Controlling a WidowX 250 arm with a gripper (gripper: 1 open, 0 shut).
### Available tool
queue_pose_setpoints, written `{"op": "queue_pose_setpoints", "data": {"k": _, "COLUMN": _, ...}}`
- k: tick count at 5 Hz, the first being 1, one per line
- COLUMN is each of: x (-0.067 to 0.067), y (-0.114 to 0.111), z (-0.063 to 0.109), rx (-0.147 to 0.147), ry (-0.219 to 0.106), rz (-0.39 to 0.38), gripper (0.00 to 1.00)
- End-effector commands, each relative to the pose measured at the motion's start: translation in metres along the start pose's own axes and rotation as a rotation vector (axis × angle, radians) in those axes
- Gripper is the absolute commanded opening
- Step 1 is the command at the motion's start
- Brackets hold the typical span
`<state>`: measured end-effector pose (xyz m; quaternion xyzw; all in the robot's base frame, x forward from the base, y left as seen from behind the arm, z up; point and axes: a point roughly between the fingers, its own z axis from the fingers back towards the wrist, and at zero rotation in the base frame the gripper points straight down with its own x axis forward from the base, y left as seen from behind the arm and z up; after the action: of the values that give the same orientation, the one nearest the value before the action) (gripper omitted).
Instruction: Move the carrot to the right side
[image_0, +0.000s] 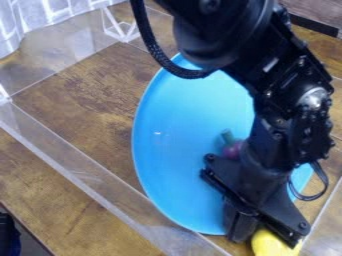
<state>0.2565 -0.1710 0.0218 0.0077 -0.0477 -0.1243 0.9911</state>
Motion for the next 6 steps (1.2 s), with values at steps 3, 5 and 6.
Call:
{"op": "queue_pose_setpoints", "data": {"k": 3, "x": 0.012, "y": -0.018, "z": -0.007, "rx": -0.02, "ry": -0.014, "rz": -0.13, "gripper": 0.0}}
{"op": "queue_pose_setpoints", "data": {"k": 5, "x": 0.01, "y": -0.008, "z": -0.009, "rx": -0.029, "ry": -0.012, "rz": -0.254, "gripper": 0.0}}
{"op": "queue_pose_setpoints", "data": {"k": 6, "x": 0.008, "y": 0.001, "z": -0.01, "rx": -0.027, "ry": -0.006, "rz": -0.238, "gripper": 0.0}}
